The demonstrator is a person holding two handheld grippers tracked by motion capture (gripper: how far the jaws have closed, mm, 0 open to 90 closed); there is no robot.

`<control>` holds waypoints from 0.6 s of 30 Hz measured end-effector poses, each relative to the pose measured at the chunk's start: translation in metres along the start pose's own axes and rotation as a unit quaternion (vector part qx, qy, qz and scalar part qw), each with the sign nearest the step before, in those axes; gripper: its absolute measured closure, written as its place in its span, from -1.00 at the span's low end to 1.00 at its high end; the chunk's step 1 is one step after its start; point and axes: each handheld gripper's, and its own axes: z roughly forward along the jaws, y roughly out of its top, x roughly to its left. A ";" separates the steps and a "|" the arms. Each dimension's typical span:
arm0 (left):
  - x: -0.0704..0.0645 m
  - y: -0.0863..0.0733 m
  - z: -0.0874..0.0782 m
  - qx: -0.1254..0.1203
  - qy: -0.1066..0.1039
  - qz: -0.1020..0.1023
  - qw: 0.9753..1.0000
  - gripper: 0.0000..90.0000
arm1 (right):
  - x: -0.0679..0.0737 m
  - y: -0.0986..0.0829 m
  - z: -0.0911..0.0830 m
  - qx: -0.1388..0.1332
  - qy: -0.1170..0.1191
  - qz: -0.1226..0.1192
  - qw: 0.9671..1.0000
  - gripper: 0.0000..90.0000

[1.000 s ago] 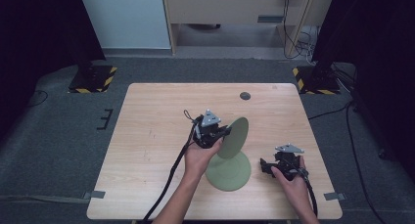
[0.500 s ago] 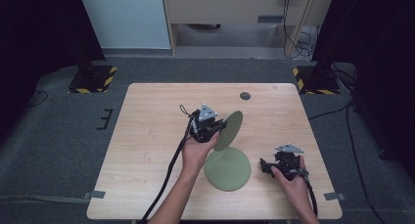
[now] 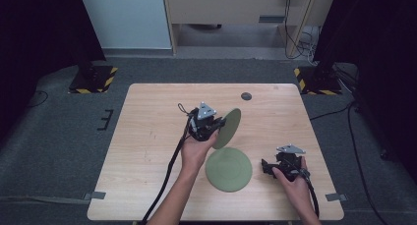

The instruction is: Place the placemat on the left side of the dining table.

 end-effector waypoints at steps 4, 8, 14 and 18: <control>0.000 0.002 -0.001 0.000 0.003 0.005 1.000 0.90 | 0.000 0.000 0.000 0.000 0.000 0.000 1.000 -0.91; 0.002 0.003 -0.004 -0.007 0.004 -0.001 1.000 0.90 | 0.000 0.000 0.000 0.000 0.000 0.000 1.000 -0.91; 0.005 0.004 -0.009 -0.009 0.010 0.000 1.000 0.90 | 0.000 0.000 0.000 0.000 0.000 0.000 1.000 -0.91; 0.008 0.005 -0.014 -0.008 0.016 0.000 1.000 0.90 | 0.000 0.000 0.000 0.000 0.000 0.000 1.000 -0.92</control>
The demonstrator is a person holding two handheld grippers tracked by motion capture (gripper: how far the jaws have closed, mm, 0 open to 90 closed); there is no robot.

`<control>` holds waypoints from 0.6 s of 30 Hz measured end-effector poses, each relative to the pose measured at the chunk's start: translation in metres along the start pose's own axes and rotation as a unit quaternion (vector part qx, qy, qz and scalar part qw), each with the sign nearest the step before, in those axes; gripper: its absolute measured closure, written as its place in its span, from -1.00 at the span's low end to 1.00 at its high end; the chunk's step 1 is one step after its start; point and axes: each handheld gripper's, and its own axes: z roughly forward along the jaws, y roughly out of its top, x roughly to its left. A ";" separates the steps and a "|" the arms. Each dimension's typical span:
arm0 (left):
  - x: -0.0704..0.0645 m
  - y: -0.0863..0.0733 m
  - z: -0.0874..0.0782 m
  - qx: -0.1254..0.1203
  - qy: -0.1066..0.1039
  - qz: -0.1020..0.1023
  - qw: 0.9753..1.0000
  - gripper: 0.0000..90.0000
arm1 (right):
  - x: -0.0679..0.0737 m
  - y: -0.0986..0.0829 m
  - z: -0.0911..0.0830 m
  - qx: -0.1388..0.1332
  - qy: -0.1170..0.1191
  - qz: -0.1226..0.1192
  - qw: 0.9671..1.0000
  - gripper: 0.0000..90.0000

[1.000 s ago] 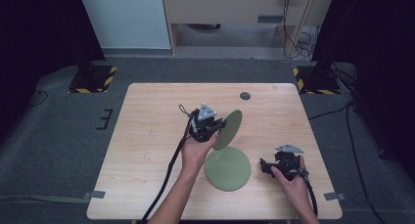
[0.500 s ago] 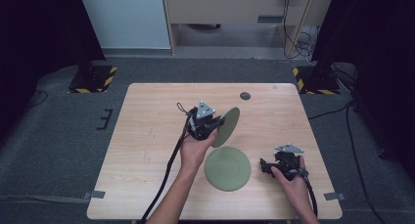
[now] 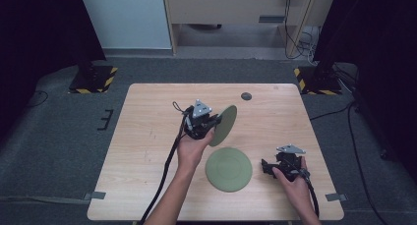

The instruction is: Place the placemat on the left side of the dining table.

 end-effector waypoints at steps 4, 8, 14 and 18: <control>0.004 0.000 -0.005 -0.003 0.005 -0.004 1.000 0.90 | 0.000 0.000 0.000 0.000 0.000 0.000 1.000 -0.92; 0.007 0.001 -0.010 -0.002 0.012 -0.004 1.000 0.90 | 0.000 0.000 0.000 0.000 0.000 0.000 1.000 -0.92; 0.017 0.001 -0.016 -0.009 0.018 -0.019 1.000 0.90 | 0.000 0.000 0.000 0.000 0.000 -0.001 1.000 -0.93; 0.021 0.001 -0.017 -0.005 0.024 -0.015 1.000 0.90 | 0.000 0.000 0.000 0.000 0.000 -0.001 1.000 -0.93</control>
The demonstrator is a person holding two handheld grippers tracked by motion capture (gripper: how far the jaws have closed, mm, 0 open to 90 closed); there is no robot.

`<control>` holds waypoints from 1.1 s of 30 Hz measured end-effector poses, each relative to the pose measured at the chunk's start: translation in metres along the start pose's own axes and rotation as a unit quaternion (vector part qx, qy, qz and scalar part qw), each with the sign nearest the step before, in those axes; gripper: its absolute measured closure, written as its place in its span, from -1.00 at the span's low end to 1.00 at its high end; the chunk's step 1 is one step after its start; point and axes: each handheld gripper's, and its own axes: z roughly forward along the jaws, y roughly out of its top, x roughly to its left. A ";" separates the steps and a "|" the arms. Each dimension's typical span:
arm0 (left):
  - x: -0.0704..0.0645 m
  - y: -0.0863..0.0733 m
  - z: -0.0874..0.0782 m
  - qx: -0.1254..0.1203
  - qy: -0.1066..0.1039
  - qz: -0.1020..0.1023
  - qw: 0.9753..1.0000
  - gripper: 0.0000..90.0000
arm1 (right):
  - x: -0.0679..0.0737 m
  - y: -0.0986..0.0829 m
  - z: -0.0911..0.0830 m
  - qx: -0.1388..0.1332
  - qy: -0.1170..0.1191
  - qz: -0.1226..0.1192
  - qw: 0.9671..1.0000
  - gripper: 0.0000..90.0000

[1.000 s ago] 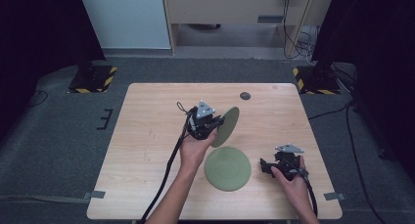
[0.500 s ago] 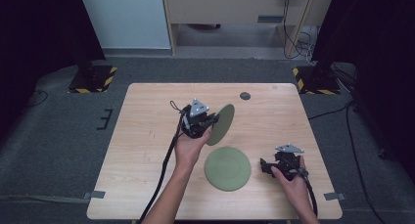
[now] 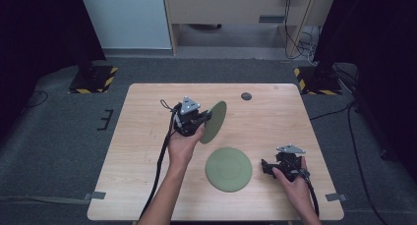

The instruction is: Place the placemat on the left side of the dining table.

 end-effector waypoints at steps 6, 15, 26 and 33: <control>0.007 0.000 -0.003 -0.006 0.010 -0.011 1.000 0.90 | 0.000 0.000 0.000 0.000 0.000 0.000 1.000 -0.93; 0.018 -0.005 -0.013 -0.008 0.021 -0.018 1.000 0.90 | 0.000 0.000 0.000 0.000 0.000 0.000 1.000 -0.93; 0.035 -0.016 -0.025 -0.007 0.038 -0.026 0.999 0.90 | 0.000 0.000 0.000 0.000 0.000 0.000 1.000 -0.93; 0.045 -0.020 -0.032 -0.007 0.046 -0.029 0.998 0.90 | 0.000 0.000 0.000 0.000 0.000 0.000 1.000 -0.93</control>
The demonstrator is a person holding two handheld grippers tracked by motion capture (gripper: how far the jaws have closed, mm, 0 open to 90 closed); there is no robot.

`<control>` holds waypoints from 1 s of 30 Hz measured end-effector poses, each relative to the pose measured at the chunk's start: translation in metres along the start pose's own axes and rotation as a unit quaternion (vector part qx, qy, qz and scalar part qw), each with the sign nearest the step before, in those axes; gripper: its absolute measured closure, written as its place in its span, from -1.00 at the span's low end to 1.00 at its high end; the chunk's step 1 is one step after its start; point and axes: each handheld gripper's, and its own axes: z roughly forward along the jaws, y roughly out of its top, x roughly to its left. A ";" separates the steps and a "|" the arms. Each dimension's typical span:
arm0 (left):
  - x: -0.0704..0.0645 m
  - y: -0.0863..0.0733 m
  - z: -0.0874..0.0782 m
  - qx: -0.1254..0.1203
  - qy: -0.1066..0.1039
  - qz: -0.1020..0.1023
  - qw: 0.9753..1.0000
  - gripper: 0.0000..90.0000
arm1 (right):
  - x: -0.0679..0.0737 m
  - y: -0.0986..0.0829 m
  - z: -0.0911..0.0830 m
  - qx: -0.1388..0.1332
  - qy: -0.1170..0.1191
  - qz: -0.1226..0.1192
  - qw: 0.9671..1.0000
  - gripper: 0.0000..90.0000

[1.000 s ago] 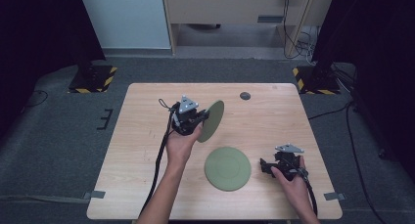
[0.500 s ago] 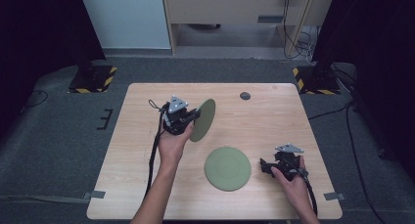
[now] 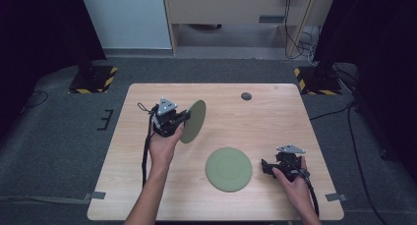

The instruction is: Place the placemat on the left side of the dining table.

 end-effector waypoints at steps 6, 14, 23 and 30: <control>0.008 -0.006 -0.004 0.003 0.007 -0.004 1.000 0.90 | 0.000 0.000 0.000 0.000 0.000 0.000 1.000 -0.93; 0.015 -0.011 -0.007 0.004 0.013 -0.008 1.000 0.90 | 0.000 0.000 0.000 0.000 0.000 0.000 1.000 -0.93; 0.018 -0.016 -0.008 0.006 0.016 -0.012 1.000 0.90 | 0.000 0.000 0.000 0.000 0.000 0.000 1.000 -0.93; 0.023 -0.019 -0.011 0.006 0.020 -0.014 1.000 0.90 | 0.000 0.000 0.000 0.000 0.000 0.000 1.000 -0.93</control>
